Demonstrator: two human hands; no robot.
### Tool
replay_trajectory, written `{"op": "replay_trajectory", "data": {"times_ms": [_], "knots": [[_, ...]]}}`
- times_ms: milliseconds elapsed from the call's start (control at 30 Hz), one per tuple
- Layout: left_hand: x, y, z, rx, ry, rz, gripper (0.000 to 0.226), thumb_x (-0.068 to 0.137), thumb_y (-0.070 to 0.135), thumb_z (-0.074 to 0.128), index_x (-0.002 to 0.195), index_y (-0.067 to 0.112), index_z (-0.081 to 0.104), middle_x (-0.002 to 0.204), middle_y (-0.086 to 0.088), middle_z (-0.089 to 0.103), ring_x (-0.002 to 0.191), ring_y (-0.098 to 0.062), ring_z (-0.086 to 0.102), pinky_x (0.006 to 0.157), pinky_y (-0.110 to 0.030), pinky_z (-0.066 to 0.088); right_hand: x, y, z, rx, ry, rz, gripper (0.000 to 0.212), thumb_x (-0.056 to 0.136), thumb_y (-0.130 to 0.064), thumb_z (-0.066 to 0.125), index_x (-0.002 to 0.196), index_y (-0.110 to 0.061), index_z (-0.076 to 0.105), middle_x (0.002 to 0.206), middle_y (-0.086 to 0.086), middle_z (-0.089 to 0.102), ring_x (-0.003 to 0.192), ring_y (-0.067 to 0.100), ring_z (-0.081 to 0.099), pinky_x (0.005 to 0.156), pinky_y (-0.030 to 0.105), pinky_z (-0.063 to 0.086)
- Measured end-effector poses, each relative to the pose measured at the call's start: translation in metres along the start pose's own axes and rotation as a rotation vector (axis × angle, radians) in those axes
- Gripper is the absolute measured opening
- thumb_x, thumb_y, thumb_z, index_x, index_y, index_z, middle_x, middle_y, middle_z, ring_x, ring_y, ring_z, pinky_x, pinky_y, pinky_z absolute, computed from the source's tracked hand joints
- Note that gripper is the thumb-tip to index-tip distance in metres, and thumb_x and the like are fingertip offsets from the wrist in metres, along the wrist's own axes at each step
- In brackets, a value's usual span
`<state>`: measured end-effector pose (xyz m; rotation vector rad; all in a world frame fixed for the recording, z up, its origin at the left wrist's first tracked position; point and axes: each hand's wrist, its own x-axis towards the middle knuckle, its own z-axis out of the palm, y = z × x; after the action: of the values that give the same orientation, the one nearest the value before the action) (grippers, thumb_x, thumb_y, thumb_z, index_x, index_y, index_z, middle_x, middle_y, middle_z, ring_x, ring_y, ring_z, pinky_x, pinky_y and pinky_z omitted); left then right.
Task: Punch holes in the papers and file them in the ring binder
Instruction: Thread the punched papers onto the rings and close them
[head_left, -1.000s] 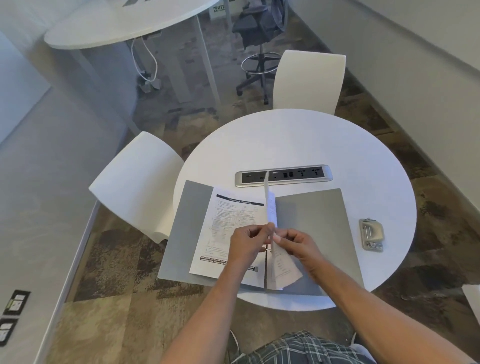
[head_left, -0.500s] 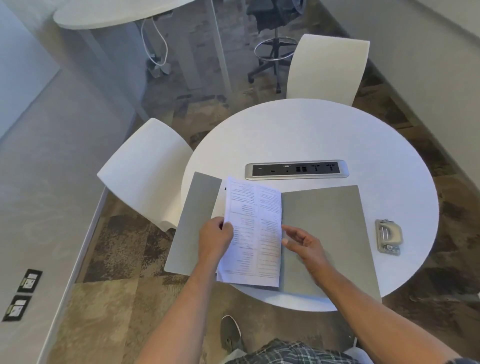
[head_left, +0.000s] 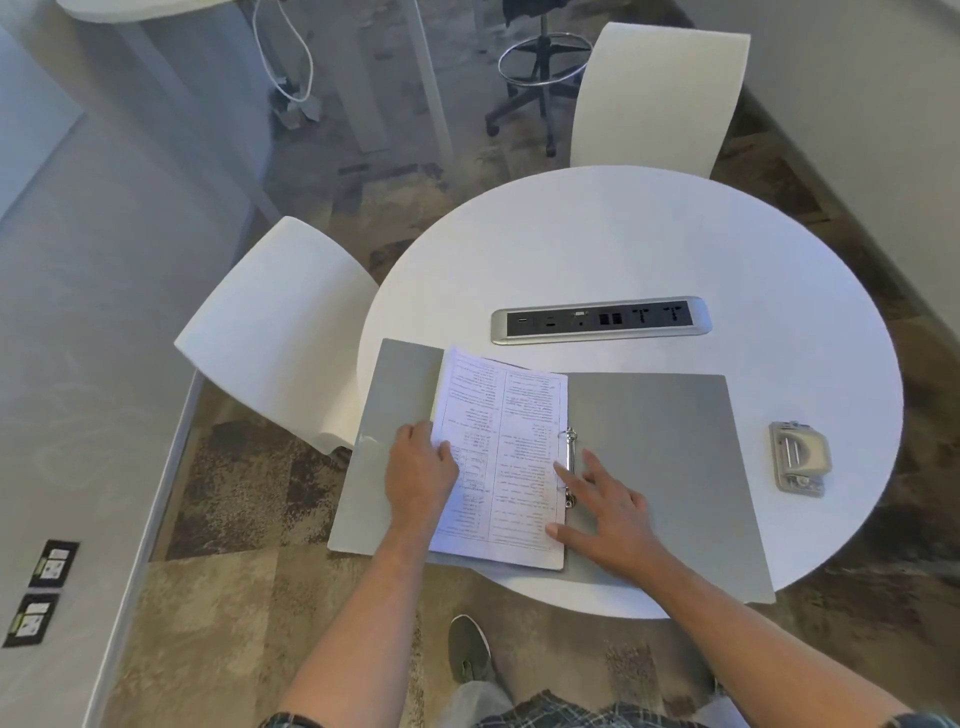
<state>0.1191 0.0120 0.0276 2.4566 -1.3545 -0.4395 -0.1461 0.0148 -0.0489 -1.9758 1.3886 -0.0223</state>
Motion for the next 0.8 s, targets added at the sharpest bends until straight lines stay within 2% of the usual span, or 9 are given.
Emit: {"op": "replay_trajectory", "data": {"times_ms": [67, 167, 333, 400, 533, 700, 800], "knots": [[-0.002, 0.000, 0.002, 0.035, -0.017, 0.025, 0.041, 0.097, 0.027, 0.062, 0.134, 0.010, 0.056, 0.123, -0.008, 0.057, 0.104, -0.026, 0.061, 0.082, -0.036, 0.054, 0.002, -0.002, 0.003, -0.037, 0.015, 0.002, 0.082, 0.086, -0.079, 0.049, 0.157, -0.057, 0.013, 0.173, -0.006, -0.008, 0.156, 0.017, 0.016, 0.123, 0.049, 0.015], [-0.006, -0.001, 0.007, 0.130, -0.031, 0.054, 0.052, 0.095, 0.034, 0.064, 0.139, 0.010, 0.051, 0.133, -0.011, 0.053, 0.118, -0.031, 0.052, 0.095, -0.040, 0.051, 0.007, -0.005, 0.004, -0.115, 0.019, 0.024, 0.074, 0.087, -0.075, 0.050, 0.154, -0.054, 0.025, 0.173, -0.005, -0.003, 0.155, 0.022, 0.017, 0.122, 0.049, 0.017], [-0.006, 0.003, 0.016, 0.268, -0.169, -0.041, 0.071, 0.093, 0.051, 0.061, 0.148, 0.012, 0.036, 0.145, -0.013, 0.042, 0.131, -0.033, 0.045, 0.101, -0.048, 0.047, 0.013, -0.007, 0.008, -0.157, 0.049, 0.010, 0.066, 0.087, -0.066, 0.057, 0.147, -0.049, 0.037, 0.172, -0.004, 0.009, 0.153, 0.025, 0.019, 0.121, 0.050, 0.019], [-0.005, 0.005, 0.019, 0.319, -0.223, -0.097, 0.081, 0.091, 0.056, 0.062, 0.150, 0.012, 0.031, 0.148, -0.014, 0.039, 0.133, -0.034, 0.044, 0.103, -0.051, 0.044, 0.013, -0.005, 0.009, -0.157, 0.054, 0.010, 0.068, 0.088, -0.067, 0.057, 0.149, -0.049, 0.034, 0.172, -0.004, 0.009, 0.153, 0.025, 0.019, 0.121, 0.049, 0.019], [-0.001, 0.004, 0.025, 0.335, -0.307, -0.191, 0.093, 0.087, 0.065, 0.062, 0.155, 0.012, 0.025, 0.151, -0.016, 0.037, 0.136, -0.037, 0.044, 0.107, -0.052, 0.038, 0.011, 0.001, 0.013, -0.158, 0.035, 0.017, 0.081, 0.090, -0.069, 0.053, 0.158, -0.048, 0.015, 0.172, -0.008, 0.003, 0.155, 0.022, 0.014, 0.123, 0.047, 0.016], [0.005, -0.007, 0.034, 0.157, -0.345, -0.324, 0.078, 0.082, 0.065, 0.068, 0.137, 0.014, 0.047, 0.136, -0.013, 0.052, 0.124, -0.035, 0.054, 0.103, -0.049, 0.038, 0.012, 0.003, 0.009, -0.156, 0.005, 0.018, 0.084, 0.091, -0.069, 0.054, 0.159, -0.048, 0.009, 0.172, -0.010, 0.001, 0.156, 0.022, 0.012, 0.123, 0.047, 0.014], [0.013, -0.026, 0.038, -0.081, -0.315, -0.426, 0.062, 0.078, 0.058, 0.074, 0.118, 0.014, 0.057, 0.113, -0.006, 0.064, 0.111, -0.034, 0.062, 0.090, -0.046, 0.039, 0.012, 0.004, 0.009, -0.138, 0.006, 0.013, 0.084, 0.090, -0.068, 0.055, 0.159, -0.048, 0.011, 0.172, -0.010, 0.002, 0.155, 0.022, 0.013, 0.123, 0.047, 0.015]]}}
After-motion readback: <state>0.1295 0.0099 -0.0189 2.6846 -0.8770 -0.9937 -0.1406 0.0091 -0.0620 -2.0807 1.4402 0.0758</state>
